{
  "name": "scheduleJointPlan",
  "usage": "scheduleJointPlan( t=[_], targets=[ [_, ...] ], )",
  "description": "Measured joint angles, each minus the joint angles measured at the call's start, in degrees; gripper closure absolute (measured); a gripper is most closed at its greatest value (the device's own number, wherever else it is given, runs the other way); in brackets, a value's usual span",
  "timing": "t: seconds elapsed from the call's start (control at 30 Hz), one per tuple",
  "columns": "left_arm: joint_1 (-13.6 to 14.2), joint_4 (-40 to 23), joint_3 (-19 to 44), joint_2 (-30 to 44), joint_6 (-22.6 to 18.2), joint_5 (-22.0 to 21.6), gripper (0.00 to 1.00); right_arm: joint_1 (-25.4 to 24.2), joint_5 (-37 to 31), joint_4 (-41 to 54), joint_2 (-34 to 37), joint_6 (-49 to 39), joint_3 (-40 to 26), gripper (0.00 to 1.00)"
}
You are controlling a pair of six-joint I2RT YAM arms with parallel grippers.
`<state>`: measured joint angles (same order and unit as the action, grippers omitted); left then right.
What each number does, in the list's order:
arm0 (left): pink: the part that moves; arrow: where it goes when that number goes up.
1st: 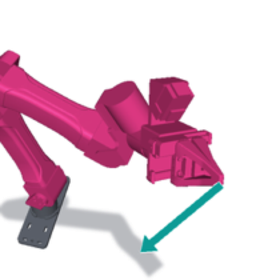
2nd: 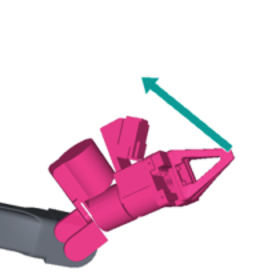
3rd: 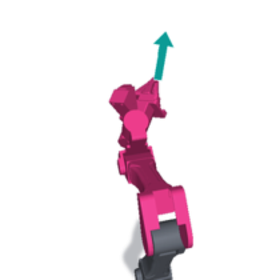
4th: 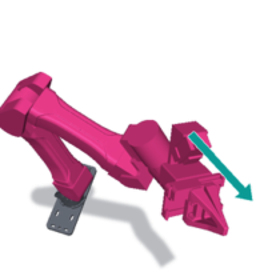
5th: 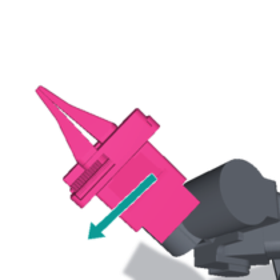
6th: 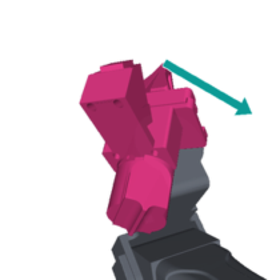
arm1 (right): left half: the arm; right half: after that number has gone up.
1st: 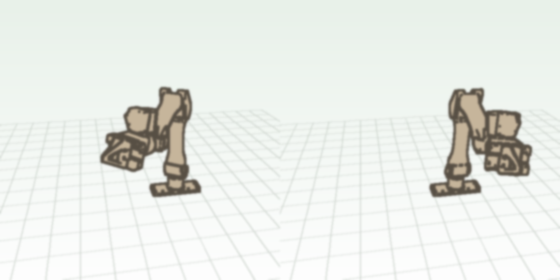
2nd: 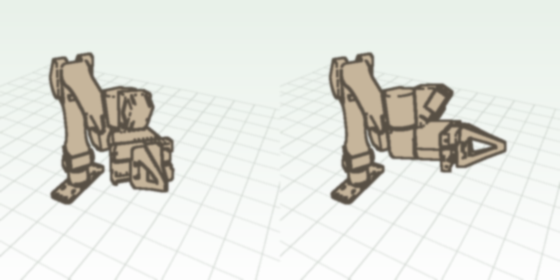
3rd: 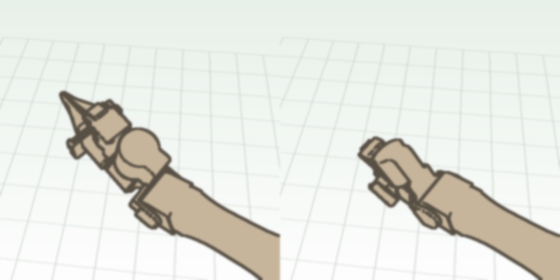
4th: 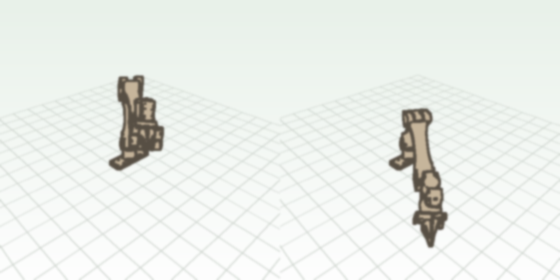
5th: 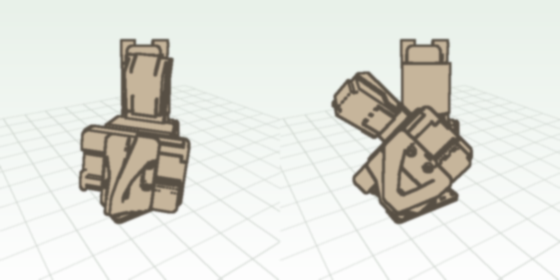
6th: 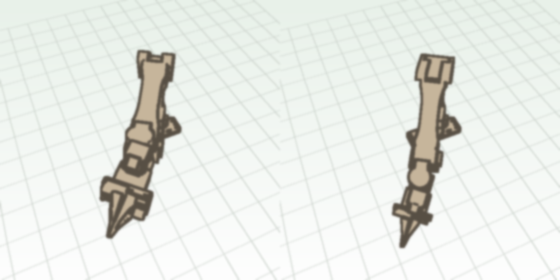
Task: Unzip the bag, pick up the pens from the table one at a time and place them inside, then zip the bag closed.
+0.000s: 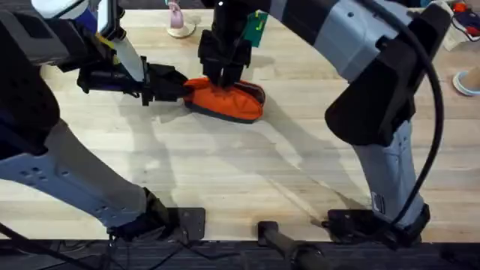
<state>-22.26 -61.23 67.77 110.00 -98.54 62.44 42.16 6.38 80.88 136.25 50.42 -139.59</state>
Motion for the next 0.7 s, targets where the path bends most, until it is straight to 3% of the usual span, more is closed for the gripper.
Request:
scheduleJointPlan(
  t=[0.43, 0.7],
  targets=[
    [0.0, 0.0, 0.0, 0.0, 0.0, 0.6, 0.959, -4.7, -2.3, 11.1, 0.0, -6.1, 0.0, 0.97],
    [0.1, -0.1, 0.0, 0.0, 0.0, 0.8, 0.959, -7.9, -4.2, 11.8, -2.7, -10.0, 0.3, 0.97]
  ],
)
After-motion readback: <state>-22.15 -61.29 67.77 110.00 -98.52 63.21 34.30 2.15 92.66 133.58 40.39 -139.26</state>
